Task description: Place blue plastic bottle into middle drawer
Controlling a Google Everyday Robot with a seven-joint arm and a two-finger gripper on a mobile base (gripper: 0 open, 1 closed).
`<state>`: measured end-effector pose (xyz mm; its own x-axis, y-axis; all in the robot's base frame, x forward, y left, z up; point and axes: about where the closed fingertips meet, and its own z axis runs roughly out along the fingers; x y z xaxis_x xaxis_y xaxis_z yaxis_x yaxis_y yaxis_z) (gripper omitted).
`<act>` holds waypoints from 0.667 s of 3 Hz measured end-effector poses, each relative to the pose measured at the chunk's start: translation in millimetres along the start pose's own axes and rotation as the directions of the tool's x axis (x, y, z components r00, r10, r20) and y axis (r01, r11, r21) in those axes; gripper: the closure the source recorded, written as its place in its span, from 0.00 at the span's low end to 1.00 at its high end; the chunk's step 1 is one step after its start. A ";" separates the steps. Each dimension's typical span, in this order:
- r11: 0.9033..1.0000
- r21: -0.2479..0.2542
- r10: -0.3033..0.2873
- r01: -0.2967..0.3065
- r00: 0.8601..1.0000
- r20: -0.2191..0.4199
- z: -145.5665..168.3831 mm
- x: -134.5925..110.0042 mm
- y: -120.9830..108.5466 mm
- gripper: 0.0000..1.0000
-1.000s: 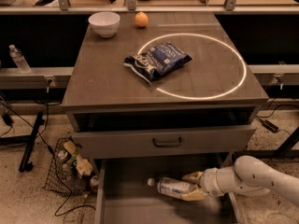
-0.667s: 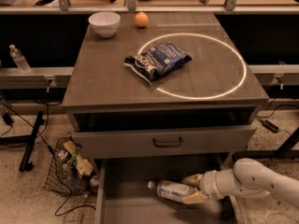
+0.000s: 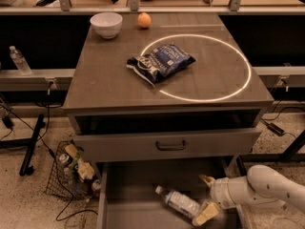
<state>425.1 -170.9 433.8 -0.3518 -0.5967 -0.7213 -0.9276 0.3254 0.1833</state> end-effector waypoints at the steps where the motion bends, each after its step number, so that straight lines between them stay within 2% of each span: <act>1: 1.000 0.013 0.018 -0.019 1.000 0.017 -36.1 5.5 -0.2 0.00; 2: 0.995 0.075 0.069 -0.073 0.996 0.056 -129.0 11.1 -4.6 0.00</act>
Offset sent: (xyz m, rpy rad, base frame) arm -0.0206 -0.1668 0.1303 0.0553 -0.0324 -0.1847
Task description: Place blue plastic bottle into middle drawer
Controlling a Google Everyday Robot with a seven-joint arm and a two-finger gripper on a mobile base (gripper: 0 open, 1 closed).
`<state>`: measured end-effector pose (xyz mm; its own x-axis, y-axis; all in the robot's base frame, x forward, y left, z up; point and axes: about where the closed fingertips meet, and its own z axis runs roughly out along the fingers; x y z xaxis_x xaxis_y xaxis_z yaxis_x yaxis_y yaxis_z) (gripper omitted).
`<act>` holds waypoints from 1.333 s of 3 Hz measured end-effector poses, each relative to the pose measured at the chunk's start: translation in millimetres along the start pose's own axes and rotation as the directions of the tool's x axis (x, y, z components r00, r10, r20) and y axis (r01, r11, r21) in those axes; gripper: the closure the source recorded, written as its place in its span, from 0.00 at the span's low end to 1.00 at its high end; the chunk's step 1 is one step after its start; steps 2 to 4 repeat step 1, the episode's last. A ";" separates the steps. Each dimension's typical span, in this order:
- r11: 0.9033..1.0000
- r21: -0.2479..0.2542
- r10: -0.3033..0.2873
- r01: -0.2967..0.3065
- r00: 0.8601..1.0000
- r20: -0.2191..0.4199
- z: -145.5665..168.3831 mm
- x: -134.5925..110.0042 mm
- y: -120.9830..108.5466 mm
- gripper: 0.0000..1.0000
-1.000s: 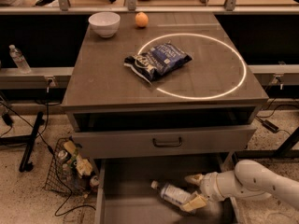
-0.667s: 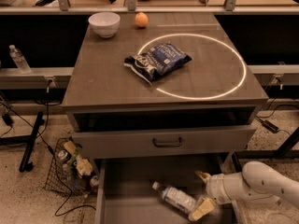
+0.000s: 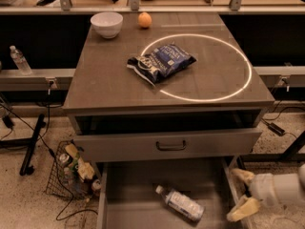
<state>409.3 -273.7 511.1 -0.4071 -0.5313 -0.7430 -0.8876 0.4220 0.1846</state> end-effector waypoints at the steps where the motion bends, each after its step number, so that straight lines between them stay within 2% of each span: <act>1: 0.998 0.052 0.046 -0.045 0.999 -0.006 -68.1 5.3 -1.8 0.00; 4: 0.998 0.052 0.046 -0.045 0.999 -0.006 -68.1 5.3 -1.8 0.00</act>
Offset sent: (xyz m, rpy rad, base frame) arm 0.0000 0.0000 0.0000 0.0000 0.0000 0.0000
